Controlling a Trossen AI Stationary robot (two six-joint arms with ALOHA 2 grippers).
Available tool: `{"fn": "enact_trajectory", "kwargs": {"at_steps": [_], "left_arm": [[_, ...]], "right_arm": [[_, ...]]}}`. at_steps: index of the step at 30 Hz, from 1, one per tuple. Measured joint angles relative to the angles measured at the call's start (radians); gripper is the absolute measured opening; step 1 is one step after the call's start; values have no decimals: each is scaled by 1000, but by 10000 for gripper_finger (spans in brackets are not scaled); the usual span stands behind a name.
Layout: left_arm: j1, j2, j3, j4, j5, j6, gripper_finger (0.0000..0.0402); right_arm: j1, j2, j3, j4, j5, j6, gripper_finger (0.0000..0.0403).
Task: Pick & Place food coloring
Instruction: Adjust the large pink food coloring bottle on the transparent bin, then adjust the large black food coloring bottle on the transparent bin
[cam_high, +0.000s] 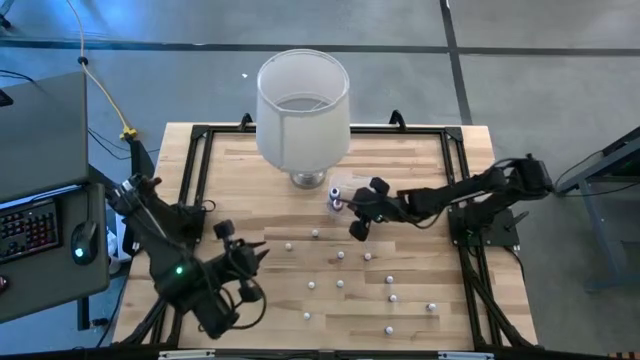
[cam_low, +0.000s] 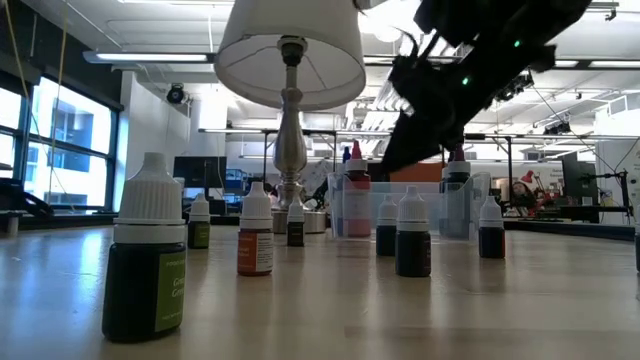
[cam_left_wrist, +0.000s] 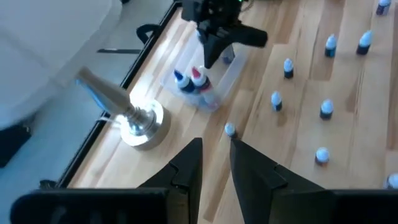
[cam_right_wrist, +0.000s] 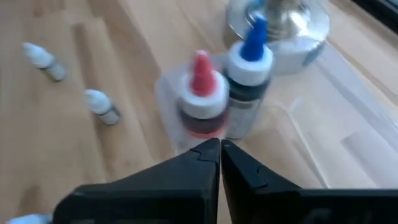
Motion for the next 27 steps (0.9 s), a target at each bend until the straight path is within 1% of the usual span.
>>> {"fn": "enact_trajectory", "kwargs": {"at_steps": [4,7,10,17,21,27], "left_arm": [[-8,0,-70,-2,10,-93,78],[-7,0,-84,-20,12,-123,78],[-7,0,-84,-21,9,-129,78],[-7,0,-84,-21,-4,-128,78],[-7,0,-84,-21,-5,-129,78],[-7,0,-84,-21,-4,-139,78]], "right_arm": [[-36,56,0,32,-55,33,4],[-55,111,1,96,-104,28,3],[-68,155,2,151,-131,18,2],[-90,186,39,151,-159,7,1],[-87,159,77,55,-164,-28,1],[-64,62,145,-221,-149,-3,1]]}}
